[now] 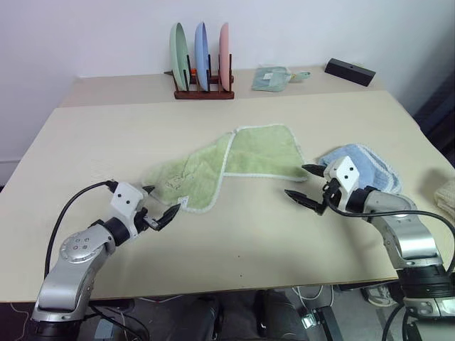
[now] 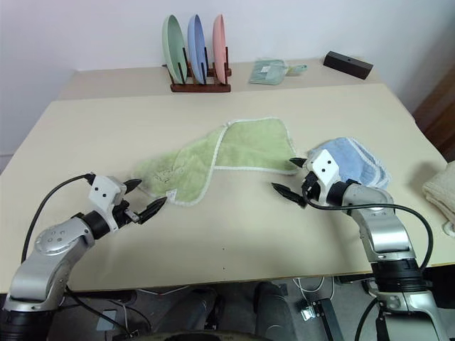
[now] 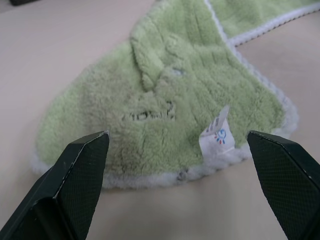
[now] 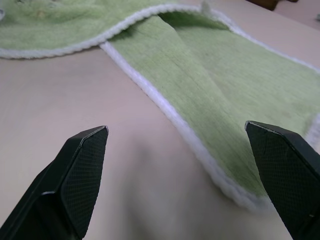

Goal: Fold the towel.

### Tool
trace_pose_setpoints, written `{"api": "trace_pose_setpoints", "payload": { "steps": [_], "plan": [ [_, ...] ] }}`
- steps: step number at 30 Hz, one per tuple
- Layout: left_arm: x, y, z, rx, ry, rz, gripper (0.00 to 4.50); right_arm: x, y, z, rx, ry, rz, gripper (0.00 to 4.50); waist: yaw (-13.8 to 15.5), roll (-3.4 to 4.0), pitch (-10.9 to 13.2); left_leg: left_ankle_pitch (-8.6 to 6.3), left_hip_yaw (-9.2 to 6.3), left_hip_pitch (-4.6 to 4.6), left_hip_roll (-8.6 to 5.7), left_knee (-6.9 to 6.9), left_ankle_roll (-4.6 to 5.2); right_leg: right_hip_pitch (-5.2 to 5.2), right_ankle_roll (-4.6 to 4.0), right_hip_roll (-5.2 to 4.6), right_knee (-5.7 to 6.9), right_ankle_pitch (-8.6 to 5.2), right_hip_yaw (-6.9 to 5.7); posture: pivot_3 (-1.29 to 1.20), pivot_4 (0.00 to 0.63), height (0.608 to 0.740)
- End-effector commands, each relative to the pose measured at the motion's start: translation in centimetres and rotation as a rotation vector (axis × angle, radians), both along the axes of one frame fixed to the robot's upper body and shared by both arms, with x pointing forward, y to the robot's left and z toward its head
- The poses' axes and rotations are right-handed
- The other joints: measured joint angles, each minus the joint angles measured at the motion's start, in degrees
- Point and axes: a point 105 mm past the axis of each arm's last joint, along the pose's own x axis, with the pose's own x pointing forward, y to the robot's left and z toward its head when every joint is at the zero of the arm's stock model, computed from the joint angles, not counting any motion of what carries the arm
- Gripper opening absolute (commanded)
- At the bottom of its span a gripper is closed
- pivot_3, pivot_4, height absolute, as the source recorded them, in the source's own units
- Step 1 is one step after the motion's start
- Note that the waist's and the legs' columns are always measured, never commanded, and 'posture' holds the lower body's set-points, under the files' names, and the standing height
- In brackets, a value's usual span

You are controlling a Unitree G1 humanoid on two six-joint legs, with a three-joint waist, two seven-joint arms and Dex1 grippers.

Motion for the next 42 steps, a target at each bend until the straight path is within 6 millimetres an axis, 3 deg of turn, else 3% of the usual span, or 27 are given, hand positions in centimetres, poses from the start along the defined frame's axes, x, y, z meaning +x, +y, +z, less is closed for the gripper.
{"api": "trace_pose_setpoints", "payload": {
  "steps": [1, 7, 12, 18, 23, 26, 33, 34, 38, 42],
  "plan": [
    [0.2, 0.1, 0.9, 0.012, -0.038, -0.034, 4.47, -0.3, 1.4, 1.1, 0.025, -0.040, 0.028, 4.50, 0.0, 0.00, 0.0, 0.00, 0.00, 0.00, 0.00, 0.00, 0.00, 0.00, 0.00, 0.00, 0.00, 0.00, 0.00, 0.00, 0.150, 0.740],
    [0.5, -5.6, 0.8, 0.017, 0.030, -0.290, 4.47, -0.8, 2.6, 1.7, 0.074, -0.029, 0.050, 4.50, 0.1, 0.00, 0.0, 0.00, -0.01, -0.02, -0.02, 0.06, 0.00, 0.04, 0.00, -0.02, 0.00, 0.00, -0.02, 0.00, 0.150, 0.740],
    [1.8, -8.5, -0.6, 0.174, 0.048, -0.378, 4.47, -1.0, 2.8, 0.6, 0.060, -0.018, 0.037, 4.50, 0.0, 0.00, 0.0, 0.00, -0.01, -0.01, -0.01, 0.01, 0.00, -0.01, 0.00, 0.00, 0.01, 0.00, -0.02, 0.00, 0.150, 0.740],
    [2.9, -7.8, -1.3, 0.261, 0.092, -0.312, 4.47, -0.7, 3.3, 0.9, 0.084, -0.035, 0.036, 4.50, -0.1, 0.00, 0.0, 0.01, 0.00, -0.02, 0.00, -0.04, -0.01, -0.09, 0.00, 0.02, 0.04, 0.00, 0.02, 0.00, 0.150, 0.740],
    [2.6, -5.6, -2.1, 0.305, 0.144, -0.258, 4.47, -0.7, 3.2, 0.6, 0.083, -0.039, 0.027, 4.50, -0.2, 0.01, 0.0, 0.01, 0.00, 0.02, -0.01, -0.02, -0.01, -0.04, 0.00, 0.02, 0.03, 0.00, 0.01, 0.00, 0.150, 0.740],
    [2.8, -4.8, -2.5, 0.306, 0.149, -0.222, 3.71, -0.7, 3.5, 0.6, 0.084, -0.045, 0.028, 4.50, -0.2, 0.01, 0.0, 0.01, 0.00, 0.03, 0.00, -0.02, -0.01, -0.03, 0.00, 0.02, 0.03, 0.00, 0.02, 0.00, 0.150, 0.740],
    [3.1, -5.4, -1.5, 0.285, 0.083, -0.248, 0.24, -0.4, 3.7, 1.0, 0.081, -0.066, 0.023, 4.50, -0.1, 0.01, 0.0, 0.01, 0.00, 0.03, 0.00, -0.01, -0.01, -0.02, 0.00, 0.02, 0.03, 0.00, 0.01, 0.00, 0.150, 0.740],
    [3.2, -5.5, -1.4, 0.282, 0.079, -0.249, 0.06, -0.4, 3.7, 1.0, 0.080, -0.067, 0.023, 4.50, -0.1, 0.01, 0.0, 0.01, 0.00, 0.03, 0.00, -0.01, -0.01, -0.02, 0.00, 0.02, 0.03, 0.00, 0.01, 0.00, 0.150, 0.740],
    [3.2, -5.4, -0.8, 0.264, 0.043, -0.251, 0.06, -0.4, 3.6, 0.9, 0.074, -0.073, 0.020, 4.50, -0.1, 0.01, 0.0, 0.01, 0.00, 0.02, 0.00, 0.00, -0.01, -0.02, 0.00, 0.02, 0.03, 0.00, 0.01, 0.00, 0.150, 0.740],
    [2.1, -3.5, 1.3, 0.186, 0.011, -0.242, 0.06, -0.4, 3.3, 1.1, 0.065, -0.084, 0.011, 4.50, -0.4, 0.01, 0.0, 0.01, 0.00, -0.01, 0.00, -0.02, -0.01, -0.07, 0.00, 0.02, 0.03, 0.00, 0.01, 0.00, 0.150, 0.740]
  ]
}}
